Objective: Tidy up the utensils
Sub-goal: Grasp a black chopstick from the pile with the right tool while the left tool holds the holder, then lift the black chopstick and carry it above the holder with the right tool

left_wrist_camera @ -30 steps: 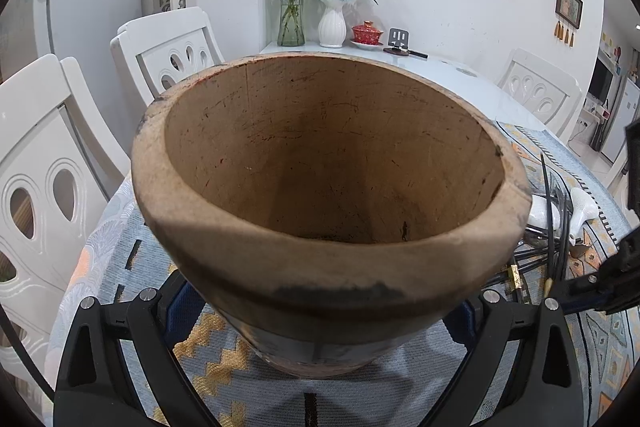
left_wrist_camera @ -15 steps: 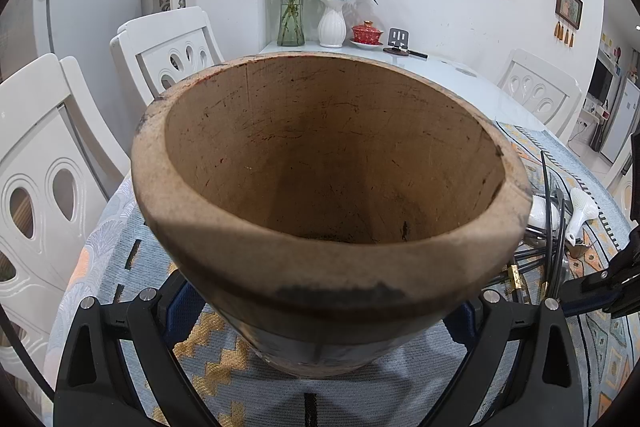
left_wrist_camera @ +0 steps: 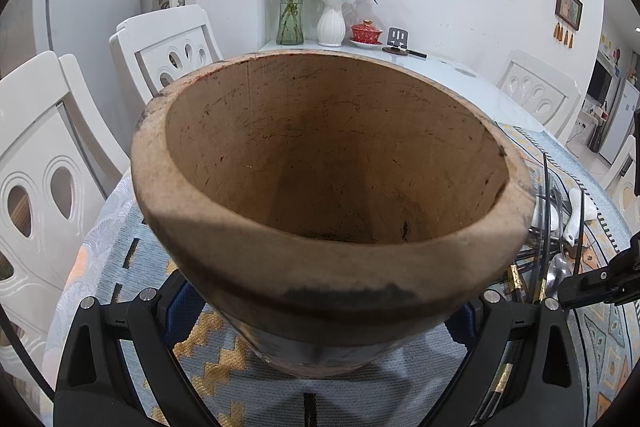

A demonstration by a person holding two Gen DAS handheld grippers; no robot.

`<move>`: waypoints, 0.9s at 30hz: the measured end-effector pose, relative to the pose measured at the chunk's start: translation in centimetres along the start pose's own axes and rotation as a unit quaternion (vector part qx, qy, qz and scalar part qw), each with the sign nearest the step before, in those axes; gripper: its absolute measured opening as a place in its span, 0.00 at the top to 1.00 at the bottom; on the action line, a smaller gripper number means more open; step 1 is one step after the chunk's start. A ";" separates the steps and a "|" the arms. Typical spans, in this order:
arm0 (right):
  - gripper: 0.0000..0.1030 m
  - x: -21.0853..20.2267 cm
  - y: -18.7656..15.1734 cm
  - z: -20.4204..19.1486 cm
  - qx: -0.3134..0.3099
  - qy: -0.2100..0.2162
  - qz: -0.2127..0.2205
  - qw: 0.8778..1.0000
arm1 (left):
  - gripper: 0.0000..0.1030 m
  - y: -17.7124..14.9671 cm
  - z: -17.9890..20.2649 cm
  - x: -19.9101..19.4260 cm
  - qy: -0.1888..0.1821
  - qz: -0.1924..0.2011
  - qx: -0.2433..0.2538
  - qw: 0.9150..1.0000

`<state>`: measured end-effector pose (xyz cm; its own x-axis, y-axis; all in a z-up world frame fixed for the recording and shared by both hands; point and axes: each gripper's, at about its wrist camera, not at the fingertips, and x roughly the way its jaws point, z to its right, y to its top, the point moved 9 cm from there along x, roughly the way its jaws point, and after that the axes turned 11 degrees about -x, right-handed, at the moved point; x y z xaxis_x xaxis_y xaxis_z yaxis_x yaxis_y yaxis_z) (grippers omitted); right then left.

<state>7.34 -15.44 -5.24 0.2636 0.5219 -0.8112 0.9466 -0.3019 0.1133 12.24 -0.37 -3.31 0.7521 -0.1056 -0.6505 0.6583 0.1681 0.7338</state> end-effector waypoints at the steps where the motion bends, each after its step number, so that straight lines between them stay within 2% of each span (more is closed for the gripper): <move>1: 0.94 -0.1 0.0 0.1 0.014 0.019 0.002 1.000 | 0.05 0.0 0.0 0.0 0.000 0.000 0.000 1.000; 2: 0.95 -0.3 0.0 0.3 0.025 0.028 0.006 0.999 | 0.05 0.0 0.0 0.0 0.000 0.000 0.000 1.000; 4: 0.95 -0.6 0.0 1.0 0.009 -0.007 0.005 1.000 | 0.05 -0.1 0.1 0.0 0.000 0.000 0.000 1.000; 5: 0.95 -0.7 -0.1 1.2 0.009 -0.007 0.003 1.000 | 0.05 0.0 0.0 0.0 0.000 0.000 0.000 1.000; 11: 0.94 -0.6 -0.6 4.8 0.054 -0.055 -0.015 0.997 | 0.05 0.0 0.0 0.0 -0.001 0.000 -0.001 1.000; 18: 0.93 0.2 -0.2 4.7 0.027 -0.071 -0.024 0.997 | 0.06 0.0 0.1 -0.2 0.009 0.007 0.007 1.000; 20: 0.94 0.1 0.0 3.4 0.016 -0.057 -0.018 0.998 | 0.06 0.1 0.0 -0.2 0.006 0.006 0.005 1.000; 22: 0.95 -0.6 0.1 0.8 -0.018 -0.016 -0.007 1.000 | 0.06 0.2 0.0 -0.3 0.005 0.006 0.004 1.000; 27: 0.95 -2.4 0.7 -5.8 -0.122 0.001 0.014 0.992 | 0.06 0.8 0.2 -1.0 0.006 0.030 0.013 0.999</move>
<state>8.41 -12.31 0.11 0.2901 0.5186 -0.8043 0.9557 -0.1135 0.2715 12.04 -0.36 -1.99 0.7895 -0.0845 -0.6079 0.6133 0.1488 0.7757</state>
